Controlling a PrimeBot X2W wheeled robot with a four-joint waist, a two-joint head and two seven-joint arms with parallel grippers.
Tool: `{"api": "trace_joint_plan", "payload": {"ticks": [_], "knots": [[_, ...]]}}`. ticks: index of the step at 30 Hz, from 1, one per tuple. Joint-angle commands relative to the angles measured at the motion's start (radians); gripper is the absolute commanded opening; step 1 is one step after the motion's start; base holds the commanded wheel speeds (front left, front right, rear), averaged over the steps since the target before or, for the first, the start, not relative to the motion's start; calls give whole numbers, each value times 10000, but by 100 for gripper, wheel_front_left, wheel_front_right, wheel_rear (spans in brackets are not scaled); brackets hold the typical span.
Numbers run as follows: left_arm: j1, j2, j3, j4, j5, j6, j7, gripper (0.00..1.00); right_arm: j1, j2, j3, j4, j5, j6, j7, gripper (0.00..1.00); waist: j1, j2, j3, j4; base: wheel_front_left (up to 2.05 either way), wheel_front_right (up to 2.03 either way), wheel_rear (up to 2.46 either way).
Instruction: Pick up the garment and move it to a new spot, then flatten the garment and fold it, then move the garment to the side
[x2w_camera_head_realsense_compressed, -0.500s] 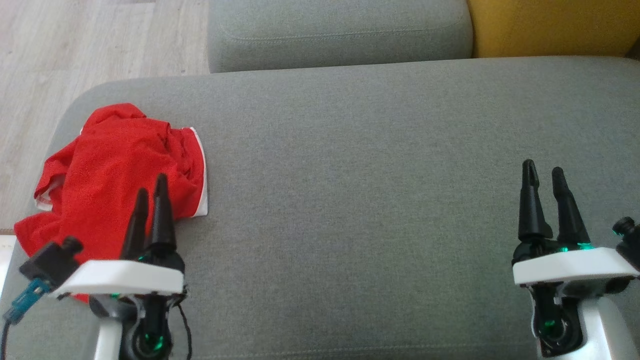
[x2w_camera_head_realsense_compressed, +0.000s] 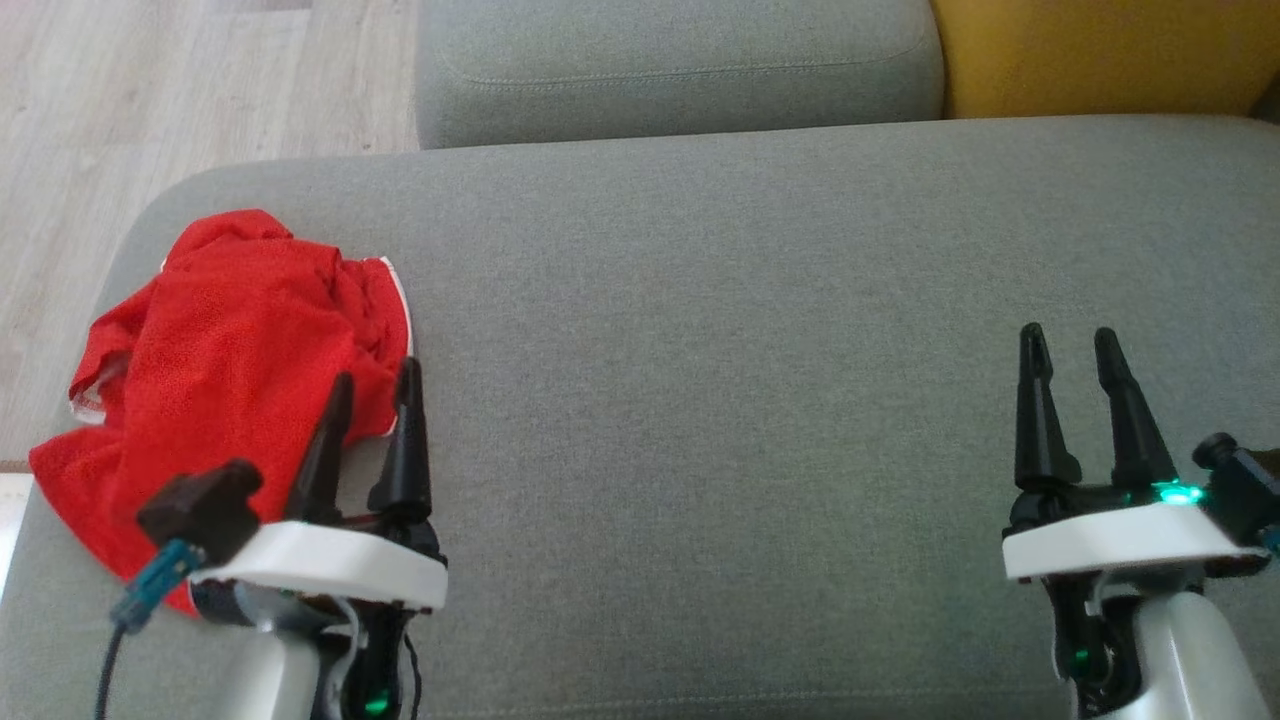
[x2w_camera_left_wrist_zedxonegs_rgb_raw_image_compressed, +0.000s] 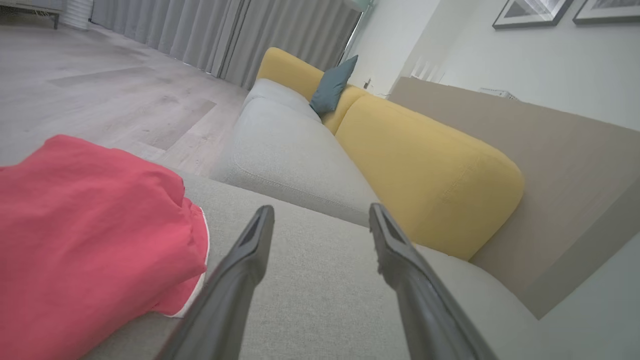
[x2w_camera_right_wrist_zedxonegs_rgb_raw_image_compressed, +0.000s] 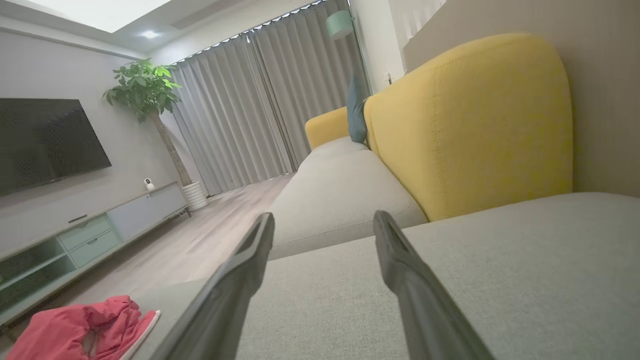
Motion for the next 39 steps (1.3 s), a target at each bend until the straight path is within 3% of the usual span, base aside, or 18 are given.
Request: {"api": "trace_joint_plan", "payload": {"ticks": [1, 19, 25, 29, 39], "knots": [[-460, 217, 7, -431, 509, 151, -150, 100, -304, -73, 242, -347, -461, 52, -169, 100, 0, 0, -7, -1, 0, 0, 0], [-902, 1298, -2021, -292, 2974, 1891, -647, 100, -275, -83, 637, -382, -2888, 63, -671, 100, 0, 0, -25, 48, 0, 0, 0], [-891, 1239, -2053, -814, 2988, 2579, -852, 100, -193, -86, 550, -298, -2205, 67, -877, 100, 0, 0, -2, 46, 0, 0, 0], [-632, 1023, -1643, -990, 2866, 2380, -969, 100, -155, -89, 393, -123, -1224, 70, -995, 100, 0, 0, 5, 34, 0, 0, 0], [-80, 361, -858, -378, 3693, 1131, -1260, 100, -29, -94, 396, 458, -76, 76, -1290, 100, 0, 0, -74, 19, 0, 0, 0]]}}
